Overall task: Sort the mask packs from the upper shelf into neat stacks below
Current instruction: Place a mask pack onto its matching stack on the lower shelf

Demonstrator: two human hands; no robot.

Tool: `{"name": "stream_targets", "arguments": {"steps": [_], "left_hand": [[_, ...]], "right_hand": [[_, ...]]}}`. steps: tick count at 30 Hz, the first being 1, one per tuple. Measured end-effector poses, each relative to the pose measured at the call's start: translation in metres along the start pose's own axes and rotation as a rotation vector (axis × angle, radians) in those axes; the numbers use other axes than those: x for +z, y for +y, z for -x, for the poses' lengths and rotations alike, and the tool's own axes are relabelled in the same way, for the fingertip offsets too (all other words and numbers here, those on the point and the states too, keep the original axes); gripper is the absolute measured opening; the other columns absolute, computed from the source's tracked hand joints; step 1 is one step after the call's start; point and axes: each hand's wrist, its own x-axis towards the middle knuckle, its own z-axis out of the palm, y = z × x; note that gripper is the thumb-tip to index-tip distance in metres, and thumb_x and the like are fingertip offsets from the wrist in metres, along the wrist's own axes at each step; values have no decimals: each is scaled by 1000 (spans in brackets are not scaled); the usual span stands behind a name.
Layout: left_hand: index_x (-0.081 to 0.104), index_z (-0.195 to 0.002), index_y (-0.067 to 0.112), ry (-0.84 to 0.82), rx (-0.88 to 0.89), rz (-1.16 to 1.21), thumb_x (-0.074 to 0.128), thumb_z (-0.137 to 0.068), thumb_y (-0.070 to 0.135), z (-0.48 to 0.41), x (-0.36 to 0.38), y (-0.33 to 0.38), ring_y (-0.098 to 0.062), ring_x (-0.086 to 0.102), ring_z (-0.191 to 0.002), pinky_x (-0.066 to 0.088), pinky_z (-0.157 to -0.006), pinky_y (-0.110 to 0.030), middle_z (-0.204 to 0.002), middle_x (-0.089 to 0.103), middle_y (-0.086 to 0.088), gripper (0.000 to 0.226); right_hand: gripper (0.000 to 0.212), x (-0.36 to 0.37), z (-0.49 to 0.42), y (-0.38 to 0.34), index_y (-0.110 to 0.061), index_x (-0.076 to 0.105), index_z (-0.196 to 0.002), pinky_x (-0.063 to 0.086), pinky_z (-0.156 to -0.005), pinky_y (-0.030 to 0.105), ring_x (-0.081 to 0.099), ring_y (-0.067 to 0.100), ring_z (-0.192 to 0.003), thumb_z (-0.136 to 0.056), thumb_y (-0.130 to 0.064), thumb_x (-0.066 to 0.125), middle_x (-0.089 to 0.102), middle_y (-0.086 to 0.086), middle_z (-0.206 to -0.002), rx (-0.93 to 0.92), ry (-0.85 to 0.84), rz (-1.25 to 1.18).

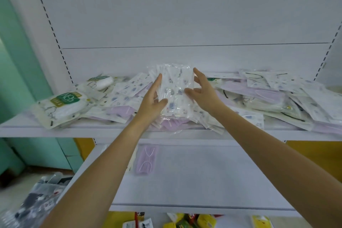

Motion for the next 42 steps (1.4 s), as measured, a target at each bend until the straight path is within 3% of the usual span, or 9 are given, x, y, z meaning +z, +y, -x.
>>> {"name": "stream_targets", "arguments": {"steps": [2,5,19,24,28,32,36,38,42], "left_hand": [[44,-136,31,62,4,2,43,-89,-7,4,-4,-1,25,50,-94,39,-81,0,-142,39,13,61],[52,-131,15,193,-49,44,38,-88,-10,7,-13,-6,27,46,-58,36,-58,4,-139,46,2,52],[53,-130,17,160,-65,64,40,-87,-8,11,21,-3,11,49,-56,39,-56,-2,-104,49,30,51],[53,-130,17,131,-14,69,40,-86,-7,10,59,7,10,53,-59,41,-59,-2,-120,53,14,51],[51,-131,21,244,-4,28,41,-87,-2,7,73,3,-23,51,-120,43,-100,-29,-131,48,10,51],[48,-134,20,287,21,4,40,-91,0,16,68,4,12,42,-108,33,-86,1,-123,42,19,49],[46,-136,24,208,26,49,45,-97,15,33,69,2,12,37,-115,29,-96,-3,-127,42,21,40],[45,-136,27,107,18,124,45,-99,28,39,77,6,13,40,-115,31,-95,-5,-128,44,22,37],[53,-119,30,173,-24,152,52,-94,24,40,73,-2,-3,55,-112,44,-93,-22,-120,58,10,26]], "right_hand": [[57,-7,-7,7,-22,29,-144,42,-91,27,54,16,-110,-93,-21,55,42,-3,-136,-36,17,223],[58,-22,-14,24,-20,34,-142,36,-99,35,44,28,-125,-90,-33,58,44,10,-140,64,-31,668],[67,-73,55,28,-21,42,-135,29,-106,34,34,23,-131,-78,-45,69,39,4,-143,144,-198,792],[50,-95,84,34,-27,50,-130,25,-100,25,35,19,-130,-84,-40,64,41,-1,-142,107,-319,868],[37,-100,87,45,-27,55,-129,29,-109,32,37,19,-132,-94,-39,48,42,1,-145,122,-234,756],[27,-96,83,44,-13,65,-103,37,-78,29,55,24,-98,-98,-30,44,62,5,-100,113,89,518],[33,-59,74,28,-3,58,-78,32,-63,33,45,19,-65,-99,-23,42,49,7,-67,41,438,254],[34,-28,71,9,-9,53,-70,33,-66,29,40,10,-64,-99,-21,41,44,-3,-67,10,384,86],[35,16,74,-11,-22,56,-126,38,-92,17,50,1,-106,-99,-37,38,55,-17,-108,178,5,-300]]}}
